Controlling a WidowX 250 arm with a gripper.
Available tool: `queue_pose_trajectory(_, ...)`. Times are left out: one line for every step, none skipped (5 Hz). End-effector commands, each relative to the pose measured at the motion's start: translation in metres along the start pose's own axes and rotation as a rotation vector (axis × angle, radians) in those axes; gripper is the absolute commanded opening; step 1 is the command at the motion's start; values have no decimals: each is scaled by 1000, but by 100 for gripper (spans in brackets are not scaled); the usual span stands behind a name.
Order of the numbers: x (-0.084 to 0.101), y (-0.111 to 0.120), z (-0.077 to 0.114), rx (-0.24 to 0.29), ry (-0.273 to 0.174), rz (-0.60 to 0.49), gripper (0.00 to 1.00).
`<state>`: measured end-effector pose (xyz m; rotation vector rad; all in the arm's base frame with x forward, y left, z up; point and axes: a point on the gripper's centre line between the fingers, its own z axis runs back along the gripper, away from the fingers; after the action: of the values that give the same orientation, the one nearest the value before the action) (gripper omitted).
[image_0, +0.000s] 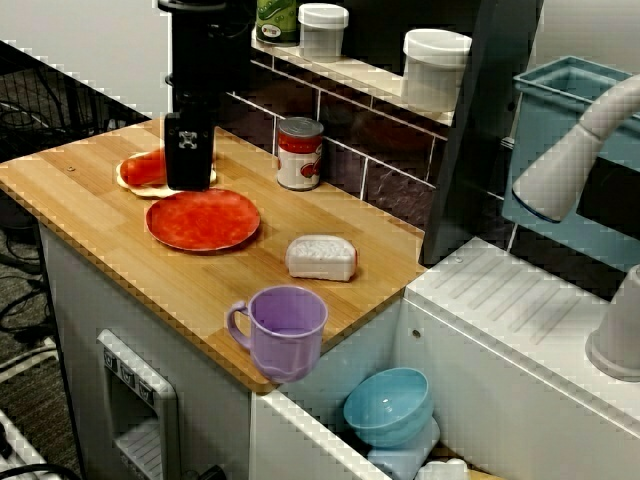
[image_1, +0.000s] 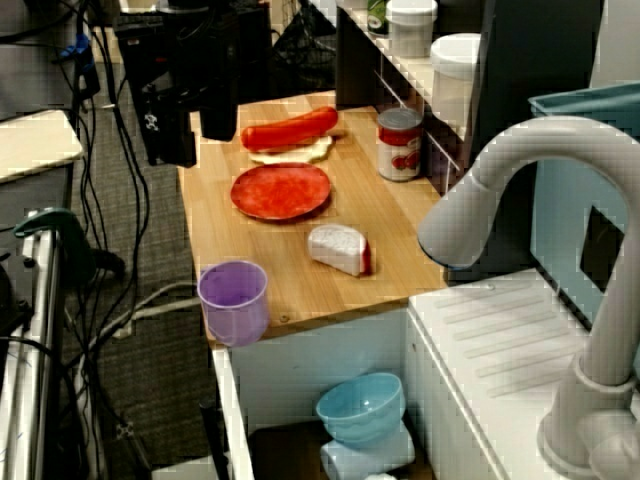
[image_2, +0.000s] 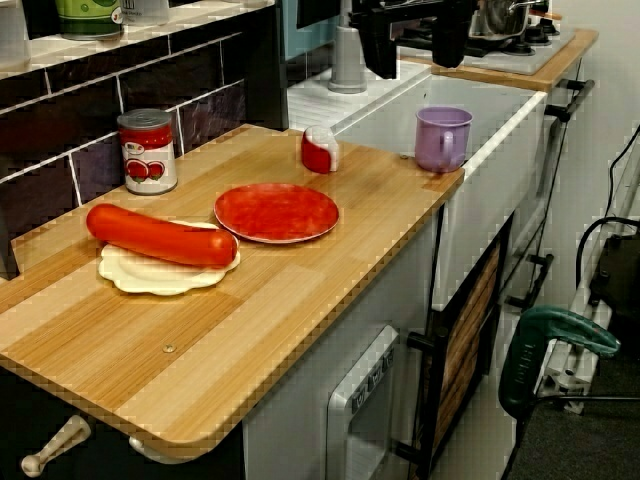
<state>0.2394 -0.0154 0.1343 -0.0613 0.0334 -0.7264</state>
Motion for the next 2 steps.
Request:
queue_pose_trajectory(26, 2, 12, 22, -65, -65, 100)
queue_pose_trajectory(34, 5, 4, -8, -72, -69, 100)
